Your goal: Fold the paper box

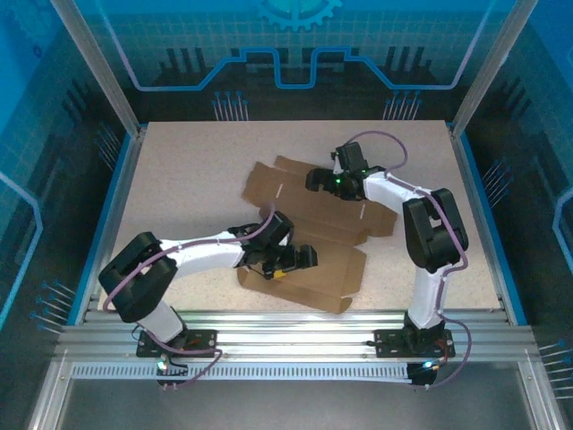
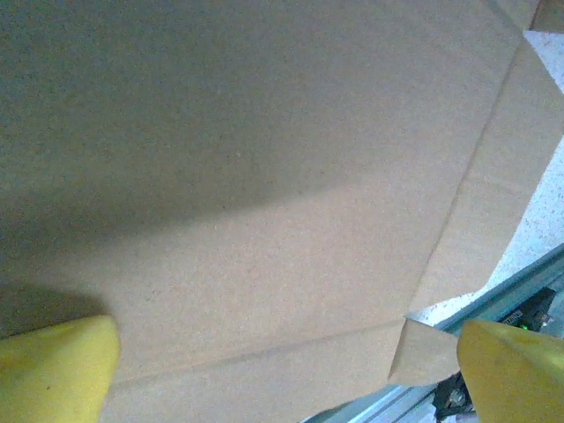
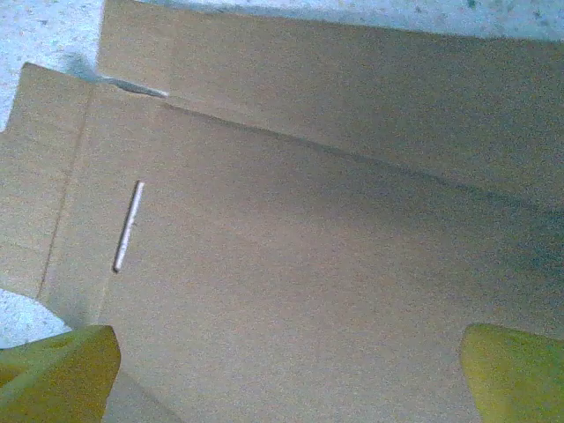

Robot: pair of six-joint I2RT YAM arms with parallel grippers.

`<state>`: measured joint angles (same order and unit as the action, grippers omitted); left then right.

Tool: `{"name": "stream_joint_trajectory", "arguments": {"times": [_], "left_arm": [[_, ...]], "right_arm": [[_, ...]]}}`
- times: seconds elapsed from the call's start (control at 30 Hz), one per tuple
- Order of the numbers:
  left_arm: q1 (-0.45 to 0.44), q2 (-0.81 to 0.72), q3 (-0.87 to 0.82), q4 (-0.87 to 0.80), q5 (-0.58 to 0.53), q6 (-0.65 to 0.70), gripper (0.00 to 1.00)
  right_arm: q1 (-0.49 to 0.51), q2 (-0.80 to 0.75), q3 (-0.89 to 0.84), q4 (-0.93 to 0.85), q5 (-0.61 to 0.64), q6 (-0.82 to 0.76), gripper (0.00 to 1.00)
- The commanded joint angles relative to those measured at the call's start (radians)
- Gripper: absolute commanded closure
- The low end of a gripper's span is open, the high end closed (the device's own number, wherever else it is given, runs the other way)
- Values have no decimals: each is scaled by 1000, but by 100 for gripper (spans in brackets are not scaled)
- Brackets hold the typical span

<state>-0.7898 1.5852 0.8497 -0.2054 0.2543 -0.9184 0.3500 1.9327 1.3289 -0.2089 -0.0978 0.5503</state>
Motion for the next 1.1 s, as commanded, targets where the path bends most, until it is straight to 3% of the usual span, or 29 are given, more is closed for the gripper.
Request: {"name": "stream_joint_trajectory", "arguments": {"times": [0.0,0.13,0.33,0.6,0.8,1.07], "left_arm": [[6,-95,63,-112,-86,27,1],[48,-70,150,-254,-101,153,1],[100,15,196,-269,-60,313,1],[105,175,288,-338,-146,433,1],[80,189,251,-339,-138,365,1],[43,128,109,-214,-79,169,1]], "right_arm": [[19,-111,-43,-17,0,-62,0],[-6,-220,-153,-46,-11,-40,0],[-85,-372,-325,-41,-34,-25,0],[-179,-394,-444,-24,-43,5,0],[-181,-319,-471,-30,49,32,0],[-159,-164,-370,38,21,44,0]]}}
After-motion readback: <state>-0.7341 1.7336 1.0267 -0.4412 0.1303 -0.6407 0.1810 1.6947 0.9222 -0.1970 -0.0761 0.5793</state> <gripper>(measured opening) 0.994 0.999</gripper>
